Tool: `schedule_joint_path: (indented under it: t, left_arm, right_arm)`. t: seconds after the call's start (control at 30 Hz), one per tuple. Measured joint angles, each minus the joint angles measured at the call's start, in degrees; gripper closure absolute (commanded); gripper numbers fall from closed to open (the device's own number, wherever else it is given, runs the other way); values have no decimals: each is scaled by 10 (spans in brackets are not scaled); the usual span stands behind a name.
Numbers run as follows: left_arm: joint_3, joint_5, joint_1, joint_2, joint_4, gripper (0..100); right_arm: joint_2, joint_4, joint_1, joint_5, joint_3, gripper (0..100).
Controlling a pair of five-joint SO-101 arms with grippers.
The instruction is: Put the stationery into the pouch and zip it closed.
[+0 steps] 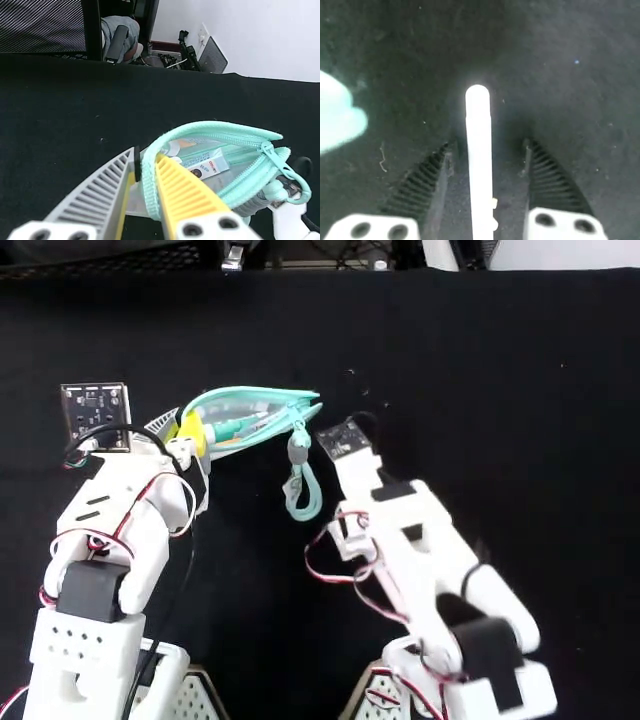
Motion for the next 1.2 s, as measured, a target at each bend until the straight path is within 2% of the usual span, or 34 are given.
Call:
schedule_joint_path:
  t: [0.13,0.27,0.6,0.8,0.87,0.93,1.2]
  left_arm:
    - [0,0,0,0,0,970]
    - [0,0,0,0,0,970]
    - [0,0,0,0,0,970]
    - [0,0,0,0,0,970]
    - [0,0,0,0,0,970]
    - [0,0,0,0,0,970]
    - [0,0,-1,0,0,970]
  right_arm:
    - [46,38,0,0,-57,785]
    - [78,52,2,0,-95,841]
    - [83,49,2,16,-110,831]
    - [82,5,3,41,-87,838]
    - [80,-2,4,50,-84,884]
    - [80,-3,4,53,-83,991]
    - [72,-14,33,54,-80,987]
